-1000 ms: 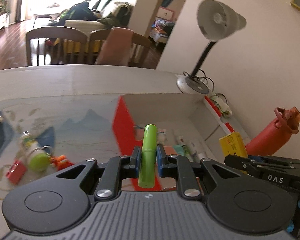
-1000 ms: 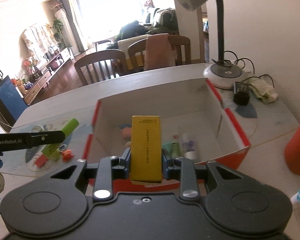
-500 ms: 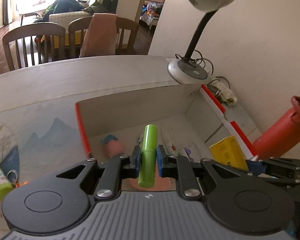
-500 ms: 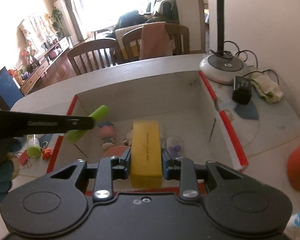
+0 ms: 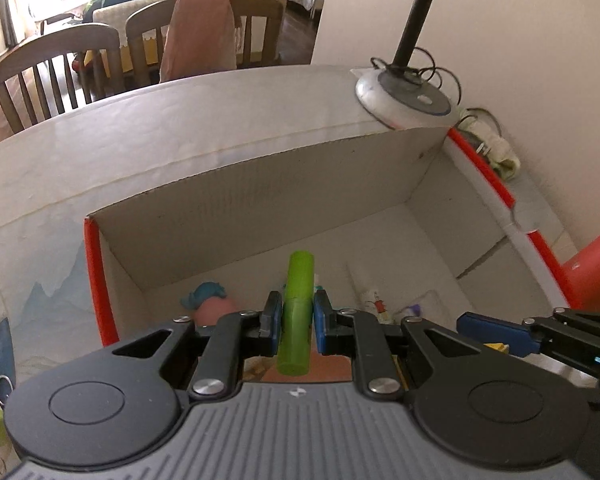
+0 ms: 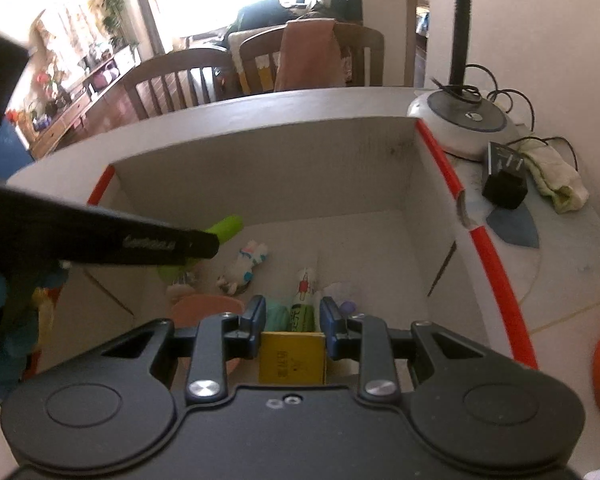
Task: Organize rigid objects
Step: 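Lower and open left tool releasing the glue stick while right tool releases the yellow box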
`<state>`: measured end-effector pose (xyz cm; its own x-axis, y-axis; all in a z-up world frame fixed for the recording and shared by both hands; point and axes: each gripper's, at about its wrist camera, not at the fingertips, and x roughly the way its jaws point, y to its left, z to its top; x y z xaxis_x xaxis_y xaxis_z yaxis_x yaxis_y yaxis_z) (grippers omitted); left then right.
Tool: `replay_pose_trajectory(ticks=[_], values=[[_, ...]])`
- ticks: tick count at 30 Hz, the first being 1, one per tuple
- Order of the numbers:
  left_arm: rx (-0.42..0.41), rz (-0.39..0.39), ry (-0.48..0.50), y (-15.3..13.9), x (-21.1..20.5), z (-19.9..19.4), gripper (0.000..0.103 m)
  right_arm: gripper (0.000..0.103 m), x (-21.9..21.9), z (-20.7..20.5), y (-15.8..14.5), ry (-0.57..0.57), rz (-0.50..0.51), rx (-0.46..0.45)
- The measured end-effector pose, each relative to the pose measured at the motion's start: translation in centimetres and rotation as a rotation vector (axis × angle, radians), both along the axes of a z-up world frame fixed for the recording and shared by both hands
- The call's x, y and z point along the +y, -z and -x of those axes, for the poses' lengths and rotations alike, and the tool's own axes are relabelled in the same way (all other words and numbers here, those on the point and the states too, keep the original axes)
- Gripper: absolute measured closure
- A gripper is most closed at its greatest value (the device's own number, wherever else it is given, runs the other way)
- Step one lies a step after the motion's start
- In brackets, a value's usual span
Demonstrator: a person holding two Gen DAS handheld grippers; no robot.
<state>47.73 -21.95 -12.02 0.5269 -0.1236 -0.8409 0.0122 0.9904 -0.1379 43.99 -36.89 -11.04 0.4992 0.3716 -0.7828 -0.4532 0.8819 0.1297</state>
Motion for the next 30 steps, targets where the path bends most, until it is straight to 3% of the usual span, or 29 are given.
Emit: replay_pose_trajectory(ticks=[15,26,30], values=[[0.193,0.005,-0.022,3.2,0.4,-1.9,0.087,0.072,0.7,1.1,0.4,-0.062,0.027,0.038],[0.218,0.017,-0.031,2.8,0.7,-1.3,0.087,0.068,0.0,0.7,0.0,-0.04,-0.008,0.05],[0.194,0.024,-0.024,2.1,0.8,-0.4,0.086,0.061,-0.3,0.8,-0.5,-0.032,-0.033,0.046]])
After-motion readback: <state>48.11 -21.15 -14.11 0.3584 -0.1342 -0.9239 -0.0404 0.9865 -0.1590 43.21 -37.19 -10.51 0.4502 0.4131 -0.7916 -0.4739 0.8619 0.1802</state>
